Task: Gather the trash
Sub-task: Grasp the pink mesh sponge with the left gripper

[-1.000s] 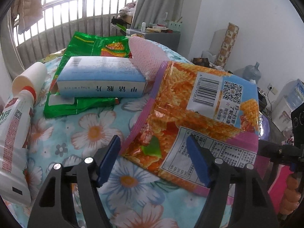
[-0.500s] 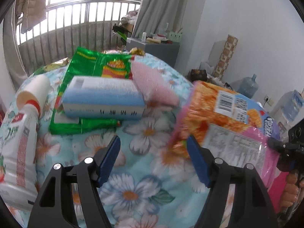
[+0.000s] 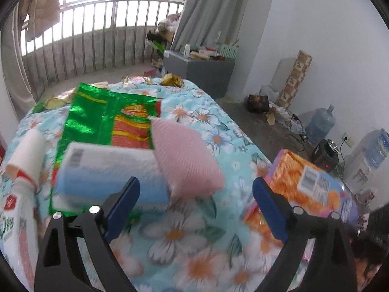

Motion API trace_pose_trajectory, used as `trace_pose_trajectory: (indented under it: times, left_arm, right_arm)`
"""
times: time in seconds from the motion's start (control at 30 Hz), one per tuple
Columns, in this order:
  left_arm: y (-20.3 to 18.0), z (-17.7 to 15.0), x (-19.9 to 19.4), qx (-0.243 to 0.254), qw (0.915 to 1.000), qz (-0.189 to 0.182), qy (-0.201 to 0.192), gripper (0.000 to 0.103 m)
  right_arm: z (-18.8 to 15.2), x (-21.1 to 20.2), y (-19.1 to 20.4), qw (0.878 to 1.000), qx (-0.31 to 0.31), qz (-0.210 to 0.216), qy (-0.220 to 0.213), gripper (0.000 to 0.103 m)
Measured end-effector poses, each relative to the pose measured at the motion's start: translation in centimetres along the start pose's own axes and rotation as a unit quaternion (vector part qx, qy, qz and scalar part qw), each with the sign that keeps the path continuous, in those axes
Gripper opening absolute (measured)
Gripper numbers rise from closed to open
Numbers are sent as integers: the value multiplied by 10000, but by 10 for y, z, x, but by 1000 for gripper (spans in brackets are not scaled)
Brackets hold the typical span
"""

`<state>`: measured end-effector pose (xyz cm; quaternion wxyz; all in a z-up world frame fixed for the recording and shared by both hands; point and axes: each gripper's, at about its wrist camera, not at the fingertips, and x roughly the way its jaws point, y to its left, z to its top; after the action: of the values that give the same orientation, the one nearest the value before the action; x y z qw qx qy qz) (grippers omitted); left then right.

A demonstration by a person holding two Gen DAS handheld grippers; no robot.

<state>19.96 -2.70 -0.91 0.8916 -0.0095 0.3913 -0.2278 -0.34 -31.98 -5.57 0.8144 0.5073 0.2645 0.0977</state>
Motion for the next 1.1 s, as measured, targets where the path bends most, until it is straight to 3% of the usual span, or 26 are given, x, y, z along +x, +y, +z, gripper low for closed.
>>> trace_pose_trajectory:
  times: [0.2, 0.3, 0.37, 0.6, 0.87, 1.1]
  left_arm:
    - [7, 36, 52, -355, 9965, 609, 459, 96]
    - [21, 42, 64, -751, 9934, 655, 562, 96]
    - [22, 44, 66, -825, 9933, 615, 522, 91]
    - [5, 42, 72, -493, 9957, 500, 601, 49]
    - [-14, 36, 50, -49, 9972, 671, 314, 38]
    - [-39, 18, -13, 936, 9926, 776, 32, 37]
  right_arm:
    - [-2, 3, -4, 9999, -58, -106, 39, 6]
    - [-2, 1, -6, 9999, -27, -102, 24, 6]
    - [-2, 0, -8, 9999, -17, -101, 15, 6]
    - [-2, -2, -15, 9999, 101, -94, -1, 6]
    - [-3, -8, -11, 10000, 59, -26, -46, 6]
    - [-3, -12, -11, 10000, 37, 46, -76, 6]
